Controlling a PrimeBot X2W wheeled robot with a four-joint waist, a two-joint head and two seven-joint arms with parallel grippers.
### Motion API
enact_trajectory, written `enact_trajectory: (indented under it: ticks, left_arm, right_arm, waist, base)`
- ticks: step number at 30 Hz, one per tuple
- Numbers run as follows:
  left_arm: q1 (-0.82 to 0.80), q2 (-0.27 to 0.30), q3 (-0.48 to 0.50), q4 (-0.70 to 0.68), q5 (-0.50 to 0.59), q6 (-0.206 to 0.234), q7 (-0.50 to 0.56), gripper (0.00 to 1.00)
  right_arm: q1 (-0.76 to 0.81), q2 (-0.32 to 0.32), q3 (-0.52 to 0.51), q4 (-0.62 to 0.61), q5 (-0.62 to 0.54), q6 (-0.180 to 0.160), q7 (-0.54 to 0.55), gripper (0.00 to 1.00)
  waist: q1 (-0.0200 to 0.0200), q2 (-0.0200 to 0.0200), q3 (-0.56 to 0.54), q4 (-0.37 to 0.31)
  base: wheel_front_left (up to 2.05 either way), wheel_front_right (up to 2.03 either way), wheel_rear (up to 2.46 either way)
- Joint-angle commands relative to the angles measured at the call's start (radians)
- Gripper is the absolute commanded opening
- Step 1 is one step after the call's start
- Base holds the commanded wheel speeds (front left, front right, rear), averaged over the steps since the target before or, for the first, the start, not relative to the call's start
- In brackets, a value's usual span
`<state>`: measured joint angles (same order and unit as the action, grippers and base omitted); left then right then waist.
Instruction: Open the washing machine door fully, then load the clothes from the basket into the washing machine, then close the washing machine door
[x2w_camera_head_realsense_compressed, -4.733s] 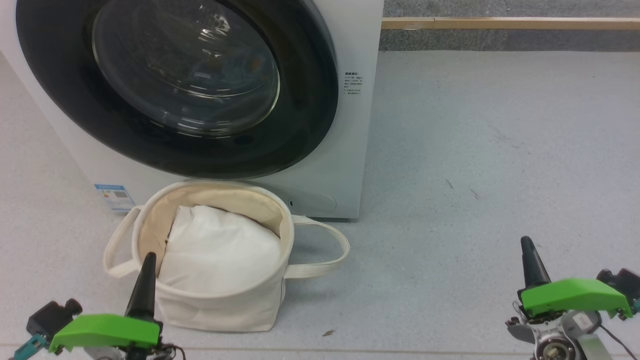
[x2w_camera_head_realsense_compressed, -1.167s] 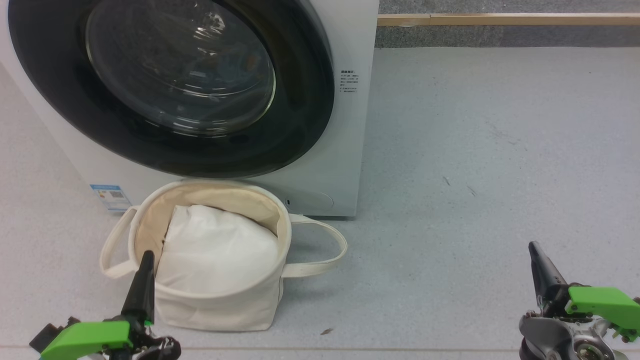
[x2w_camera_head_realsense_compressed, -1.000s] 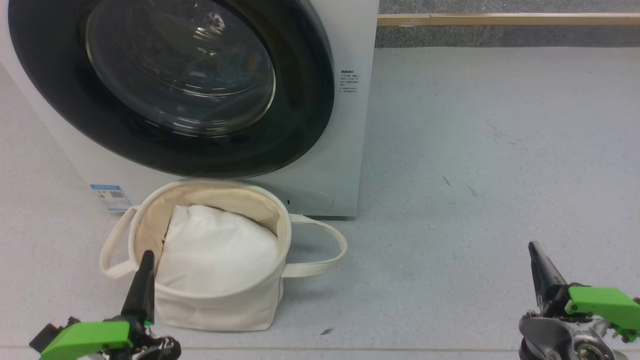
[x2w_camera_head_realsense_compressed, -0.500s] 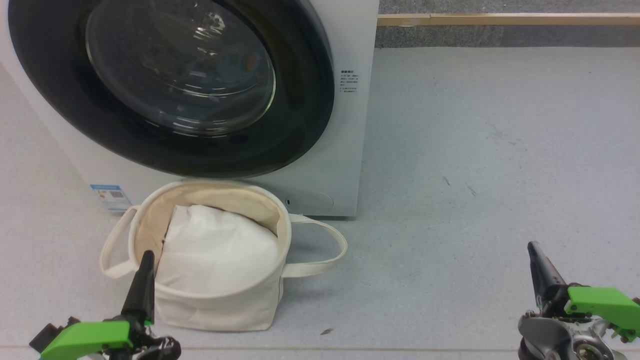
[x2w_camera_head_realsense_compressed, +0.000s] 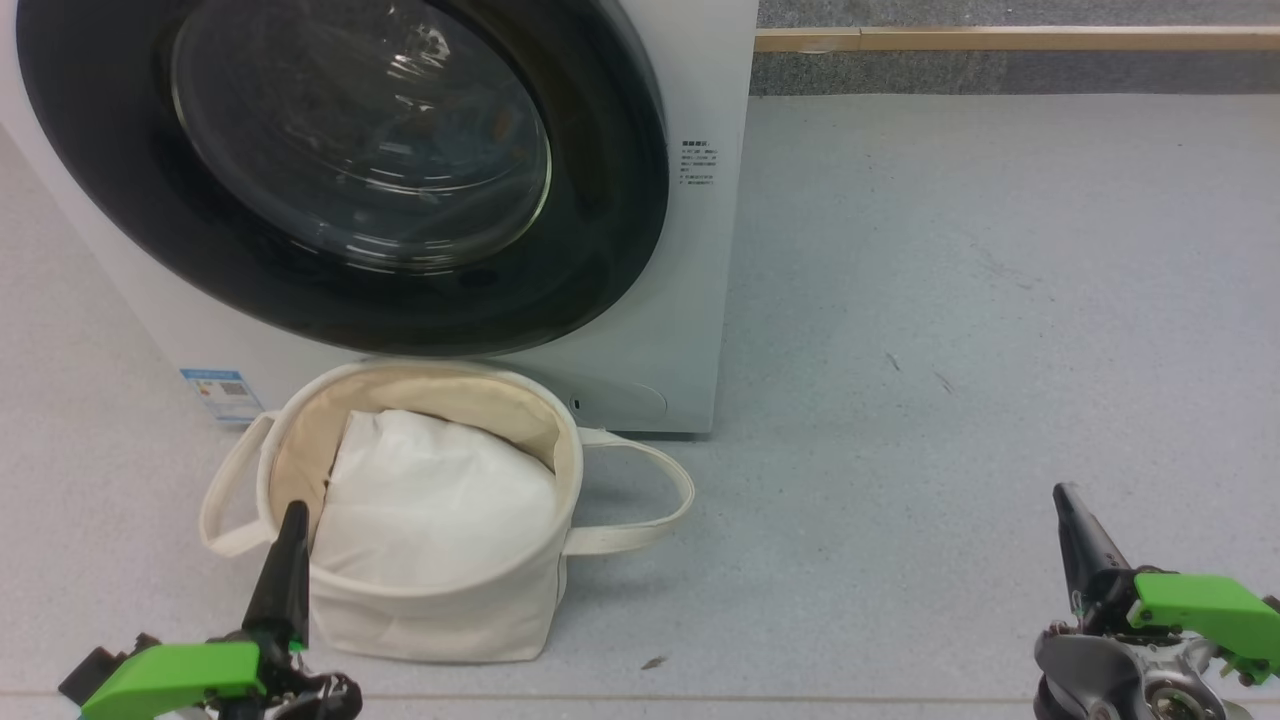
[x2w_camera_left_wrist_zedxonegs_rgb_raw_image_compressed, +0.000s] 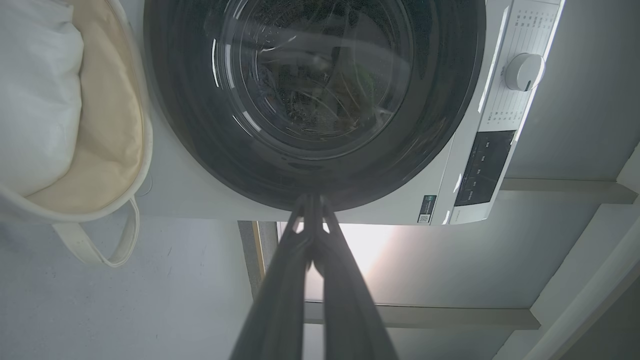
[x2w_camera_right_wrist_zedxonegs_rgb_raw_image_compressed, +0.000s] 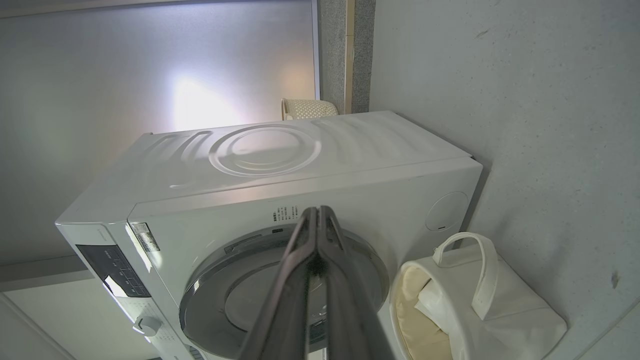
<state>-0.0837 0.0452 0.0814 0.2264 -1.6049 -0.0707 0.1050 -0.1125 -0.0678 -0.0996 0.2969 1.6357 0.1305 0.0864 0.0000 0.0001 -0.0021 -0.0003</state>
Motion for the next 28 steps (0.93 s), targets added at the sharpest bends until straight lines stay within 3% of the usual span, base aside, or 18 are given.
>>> enact_trajectory:
  ticks: [1, 28]
  left_arm:
    - [-0.022, 0.005, 0.034, -0.044, -0.003, 0.0, 0.008, 0.0]
    - [-0.022, 0.005, 0.034, -0.044, -0.003, 0.0, 0.008, 0.0]
  right_arm:
    - [-0.012, -0.015, 0.026, -0.04, 0.008, 0.0, -0.005, 0.0]
    - [-0.011, -0.023, 0.038, -0.041, 0.018, 0.0, -0.014, 0.0]
  waist:
    - [0.0, -0.0001, 0.0, 0.0]
    - [0.0, -0.0001, 0.0, 0.0]
  base:
    - [0.0, 0.0, 0.0]
    - [0.0, 0.0, 0.0]
